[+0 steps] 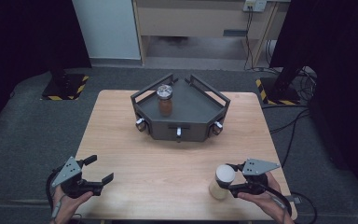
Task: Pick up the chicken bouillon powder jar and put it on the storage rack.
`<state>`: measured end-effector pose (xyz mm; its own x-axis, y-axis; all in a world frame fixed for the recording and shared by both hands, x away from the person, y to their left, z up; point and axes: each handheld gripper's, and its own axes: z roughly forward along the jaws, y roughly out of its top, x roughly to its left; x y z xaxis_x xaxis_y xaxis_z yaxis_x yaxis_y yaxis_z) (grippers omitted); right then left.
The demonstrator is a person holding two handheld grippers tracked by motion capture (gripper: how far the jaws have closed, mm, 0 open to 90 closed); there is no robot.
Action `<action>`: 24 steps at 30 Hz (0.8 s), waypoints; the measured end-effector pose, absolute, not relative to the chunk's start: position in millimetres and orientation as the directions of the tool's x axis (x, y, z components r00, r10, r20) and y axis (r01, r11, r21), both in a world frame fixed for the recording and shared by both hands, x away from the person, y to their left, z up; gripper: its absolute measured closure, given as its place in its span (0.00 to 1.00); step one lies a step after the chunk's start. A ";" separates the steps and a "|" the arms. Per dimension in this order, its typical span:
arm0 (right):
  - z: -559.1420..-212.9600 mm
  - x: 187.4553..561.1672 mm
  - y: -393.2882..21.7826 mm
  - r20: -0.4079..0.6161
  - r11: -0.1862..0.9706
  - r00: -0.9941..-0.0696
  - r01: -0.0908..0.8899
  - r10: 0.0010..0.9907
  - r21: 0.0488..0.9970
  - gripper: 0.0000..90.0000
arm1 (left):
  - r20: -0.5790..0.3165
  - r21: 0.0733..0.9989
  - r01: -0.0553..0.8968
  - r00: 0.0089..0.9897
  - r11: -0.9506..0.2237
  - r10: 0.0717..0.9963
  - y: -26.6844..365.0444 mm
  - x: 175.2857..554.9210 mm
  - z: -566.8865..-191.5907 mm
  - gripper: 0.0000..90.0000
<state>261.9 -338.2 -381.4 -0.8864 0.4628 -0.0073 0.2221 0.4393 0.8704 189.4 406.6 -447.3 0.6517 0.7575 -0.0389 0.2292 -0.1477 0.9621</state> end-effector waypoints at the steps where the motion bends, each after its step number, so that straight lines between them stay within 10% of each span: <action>1: -379.8 262.8 -337.5 -0.009 0.440 -0.887 0.220 0.461 0.871 0.38 | -0.039 0.962 0.229 0.652 -0.147 0.758 406.7 189.2 -447.4 0.01; 24: -320.0 335.7 -307.6 -0.003 0.475 -0.945 0.162 0.327 0.865 0.38 | -0.051 0.962 0.235 0.652 -0.138 0.757 408.1 189.6 -448.1 0.01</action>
